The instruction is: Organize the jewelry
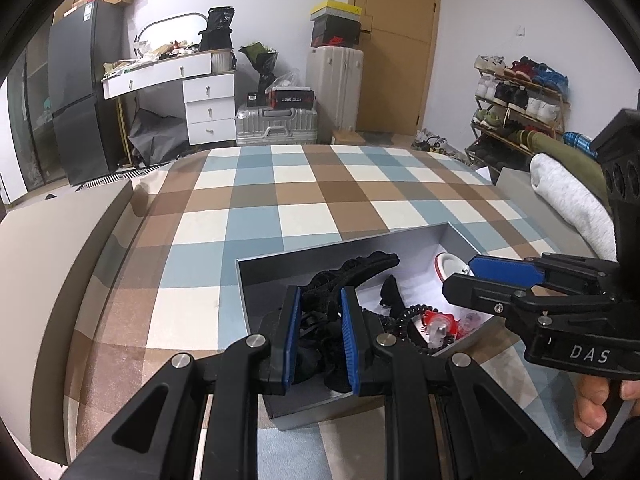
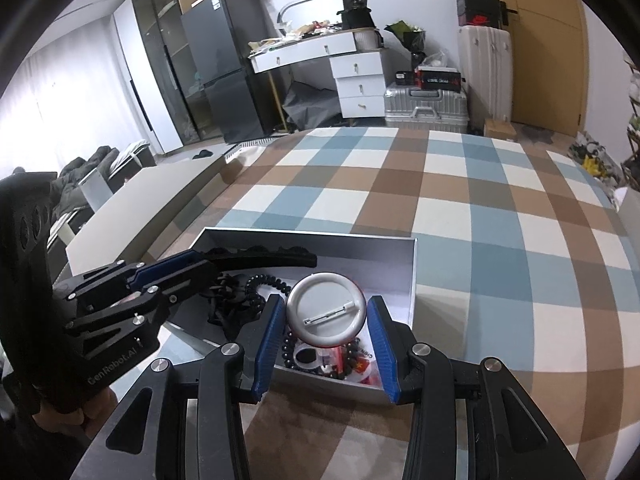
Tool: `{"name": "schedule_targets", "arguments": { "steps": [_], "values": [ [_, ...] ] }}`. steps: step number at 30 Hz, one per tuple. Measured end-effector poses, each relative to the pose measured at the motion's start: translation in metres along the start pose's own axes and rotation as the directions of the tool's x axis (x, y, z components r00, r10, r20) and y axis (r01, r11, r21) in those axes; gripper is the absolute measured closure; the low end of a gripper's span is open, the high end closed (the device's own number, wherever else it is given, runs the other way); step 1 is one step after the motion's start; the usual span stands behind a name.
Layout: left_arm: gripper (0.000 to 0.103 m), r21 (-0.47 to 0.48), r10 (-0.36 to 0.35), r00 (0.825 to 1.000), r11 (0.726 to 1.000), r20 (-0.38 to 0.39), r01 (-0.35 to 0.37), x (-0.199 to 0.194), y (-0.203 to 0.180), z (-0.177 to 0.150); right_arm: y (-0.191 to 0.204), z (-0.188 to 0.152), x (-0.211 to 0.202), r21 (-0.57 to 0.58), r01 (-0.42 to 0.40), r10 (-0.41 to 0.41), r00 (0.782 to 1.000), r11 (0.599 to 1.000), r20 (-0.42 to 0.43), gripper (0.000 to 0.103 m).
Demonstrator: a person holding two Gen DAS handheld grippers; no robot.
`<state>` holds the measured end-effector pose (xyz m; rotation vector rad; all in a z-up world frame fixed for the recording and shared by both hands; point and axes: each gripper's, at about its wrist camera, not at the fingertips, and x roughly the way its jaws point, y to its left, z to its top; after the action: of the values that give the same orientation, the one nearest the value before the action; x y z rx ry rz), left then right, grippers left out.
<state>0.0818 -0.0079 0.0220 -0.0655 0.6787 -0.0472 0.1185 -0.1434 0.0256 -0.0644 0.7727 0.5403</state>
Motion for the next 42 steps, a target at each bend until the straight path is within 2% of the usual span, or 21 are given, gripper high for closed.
{"name": "schedule_targets", "arguments": {
  "steps": [18,34,39,40,42],
  "values": [
    [0.089,0.031,0.032,0.999,0.999,-0.019,-0.032,0.012,-0.007,0.0,0.001,0.001,0.009,-0.004,0.007,-0.007,1.0,1.0,-0.011,0.061],
    [0.089,0.036,0.017,0.999,0.999,-0.032,-0.016,0.013,-0.009,-0.002,0.003,0.0,0.011,-0.027,0.009,-0.009,1.0,1.0,-0.013,0.061],
    [0.087,0.028,-0.009,1.0,1.0,-0.028,0.01,0.003,-0.007,-0.001,0.007,-0.001,-0.001,-0.064,0.021,-0.021,1.0,0.998,-0.003,0.045],
    [0.083,0.031,-0.015,1.0,0.999,-0.024,0.015,0.0,-0.007,-0.001,0.008,-0.002,-0.004,-0.076,0.025,-0.025,1.0,0.997,0.0,0.042],
    [0.066,0.038,-0.017,1.0,0.999,-0.019,0.017,-0.007,-0.007,-0.002,0.009,-0.005,-0.012,-0.092,0.041,-0.039,0.999,0.995,0.014,0.024]
  ]
}}
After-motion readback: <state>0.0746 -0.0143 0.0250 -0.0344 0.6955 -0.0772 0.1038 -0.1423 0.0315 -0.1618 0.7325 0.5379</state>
